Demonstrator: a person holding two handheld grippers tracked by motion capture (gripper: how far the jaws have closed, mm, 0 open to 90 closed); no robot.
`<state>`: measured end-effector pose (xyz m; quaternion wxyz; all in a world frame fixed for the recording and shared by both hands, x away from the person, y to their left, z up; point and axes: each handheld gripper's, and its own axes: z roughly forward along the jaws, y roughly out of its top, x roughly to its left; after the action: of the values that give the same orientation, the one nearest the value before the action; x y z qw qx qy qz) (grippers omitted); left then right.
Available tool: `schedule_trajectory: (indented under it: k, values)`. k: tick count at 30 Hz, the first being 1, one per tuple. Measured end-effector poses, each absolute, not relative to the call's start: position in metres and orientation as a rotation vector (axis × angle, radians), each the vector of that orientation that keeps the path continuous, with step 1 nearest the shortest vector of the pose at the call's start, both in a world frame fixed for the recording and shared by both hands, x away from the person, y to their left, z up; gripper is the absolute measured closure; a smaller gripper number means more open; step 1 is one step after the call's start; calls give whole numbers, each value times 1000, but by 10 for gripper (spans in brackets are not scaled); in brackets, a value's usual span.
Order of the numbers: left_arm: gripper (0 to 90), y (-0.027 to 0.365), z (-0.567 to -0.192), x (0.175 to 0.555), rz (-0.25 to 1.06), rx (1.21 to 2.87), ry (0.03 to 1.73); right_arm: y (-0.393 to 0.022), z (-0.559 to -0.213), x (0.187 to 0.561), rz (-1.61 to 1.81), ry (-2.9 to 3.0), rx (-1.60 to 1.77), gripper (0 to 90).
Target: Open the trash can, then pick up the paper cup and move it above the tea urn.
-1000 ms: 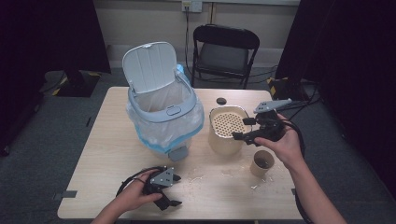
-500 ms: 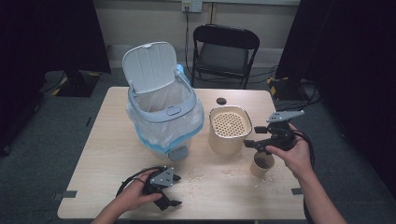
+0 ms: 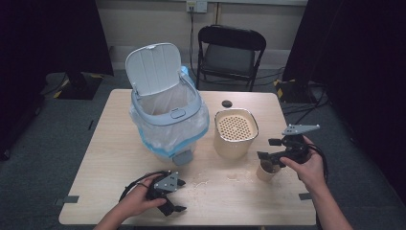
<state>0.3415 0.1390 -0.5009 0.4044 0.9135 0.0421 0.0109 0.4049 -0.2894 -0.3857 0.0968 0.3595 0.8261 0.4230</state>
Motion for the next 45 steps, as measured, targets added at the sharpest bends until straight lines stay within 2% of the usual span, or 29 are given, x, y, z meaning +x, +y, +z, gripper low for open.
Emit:
schedule_trajectory:
  k: [17, 45]
  values:
    - [134, 139, -501, 341, 22, 2305, 111, -309, -415, 395, 1252, 2437, 1124, 182]
    - [132, 139, -501, 341, 28, 2303, 117, -327, -438, 373, 1337, 2332, 1126, 185]
